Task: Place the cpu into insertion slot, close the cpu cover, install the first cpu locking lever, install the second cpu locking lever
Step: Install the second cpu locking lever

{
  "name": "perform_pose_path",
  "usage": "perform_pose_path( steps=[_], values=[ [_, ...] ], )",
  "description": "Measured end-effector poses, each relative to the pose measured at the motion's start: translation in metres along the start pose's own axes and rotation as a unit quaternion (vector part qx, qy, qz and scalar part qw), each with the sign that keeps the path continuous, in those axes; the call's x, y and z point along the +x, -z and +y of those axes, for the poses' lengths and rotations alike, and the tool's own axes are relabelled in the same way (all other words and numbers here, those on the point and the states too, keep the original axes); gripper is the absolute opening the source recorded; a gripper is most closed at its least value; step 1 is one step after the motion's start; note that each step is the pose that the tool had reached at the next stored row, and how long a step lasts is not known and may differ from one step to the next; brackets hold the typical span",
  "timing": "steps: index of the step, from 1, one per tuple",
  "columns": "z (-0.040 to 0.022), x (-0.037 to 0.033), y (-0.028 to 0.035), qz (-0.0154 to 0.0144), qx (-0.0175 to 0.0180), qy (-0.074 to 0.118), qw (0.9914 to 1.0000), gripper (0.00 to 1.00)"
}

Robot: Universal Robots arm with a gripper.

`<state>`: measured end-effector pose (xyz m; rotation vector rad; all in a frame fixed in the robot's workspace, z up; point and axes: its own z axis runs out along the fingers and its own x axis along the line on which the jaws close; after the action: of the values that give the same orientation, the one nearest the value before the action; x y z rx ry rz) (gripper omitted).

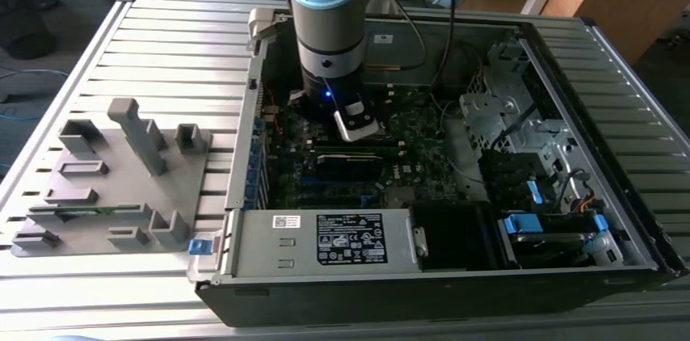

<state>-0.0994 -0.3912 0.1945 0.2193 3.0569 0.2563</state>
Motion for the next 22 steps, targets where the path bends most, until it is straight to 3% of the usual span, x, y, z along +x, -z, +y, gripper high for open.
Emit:
perform_pose_path(
  steps=[12, 22],
  values=[
    [-0.0001, 0.0005, -0.0001, -0.0003, 0.0034, 0.000, 0.99999, 0.11],
    [0.0026, -0.0003, 0.0157, -0.0004, 0.0033, 0.000, 0.99999, 0.11]
  ],
)
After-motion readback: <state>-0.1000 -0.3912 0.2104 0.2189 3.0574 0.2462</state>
